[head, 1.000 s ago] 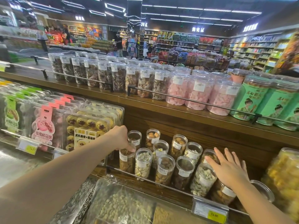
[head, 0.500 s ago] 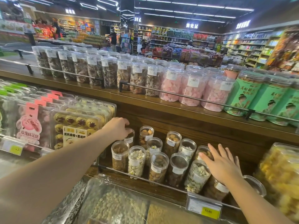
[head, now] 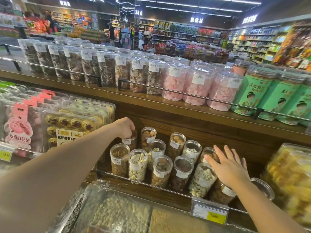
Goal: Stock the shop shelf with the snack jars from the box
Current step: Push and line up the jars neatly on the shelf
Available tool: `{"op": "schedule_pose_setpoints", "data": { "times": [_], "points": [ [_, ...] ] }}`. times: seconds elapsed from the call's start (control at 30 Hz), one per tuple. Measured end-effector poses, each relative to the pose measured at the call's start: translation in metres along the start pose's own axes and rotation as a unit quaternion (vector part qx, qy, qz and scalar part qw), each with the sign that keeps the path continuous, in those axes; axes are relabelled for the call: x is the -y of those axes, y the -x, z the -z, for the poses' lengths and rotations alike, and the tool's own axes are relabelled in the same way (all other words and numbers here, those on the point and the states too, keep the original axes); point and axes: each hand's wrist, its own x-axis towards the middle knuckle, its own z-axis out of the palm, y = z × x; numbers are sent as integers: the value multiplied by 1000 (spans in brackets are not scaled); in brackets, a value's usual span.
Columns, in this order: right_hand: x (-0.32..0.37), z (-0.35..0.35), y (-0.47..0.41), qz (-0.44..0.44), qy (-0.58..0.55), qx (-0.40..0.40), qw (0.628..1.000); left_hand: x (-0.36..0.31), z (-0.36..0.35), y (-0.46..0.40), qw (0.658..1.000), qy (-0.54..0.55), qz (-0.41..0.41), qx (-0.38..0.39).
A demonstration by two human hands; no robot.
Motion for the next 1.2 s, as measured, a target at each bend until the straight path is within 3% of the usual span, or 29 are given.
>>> {"op": "schedule_pose_setpoints", "data": {
  "times": [0.2, 0.37, 0.83, 1.2],
  "points": [
    [-1, -1, -1, -4, 0, -2, 1000, -19, -22, -6, 994, 1, -100, -47],
    [-1, -1, -2, -5, 7, -4, 1000, -27, -31, -13, 995, 8, -79, -64],
    [-2, -1, -1, -5, 6, -3, 1000, -29, -27, -24, 990, 87, -113, 15],
    [0, 1, 0, -7, 9, -2, 1000, 29, -16, 22, 979, 114, -146, -86]
  ]
}}
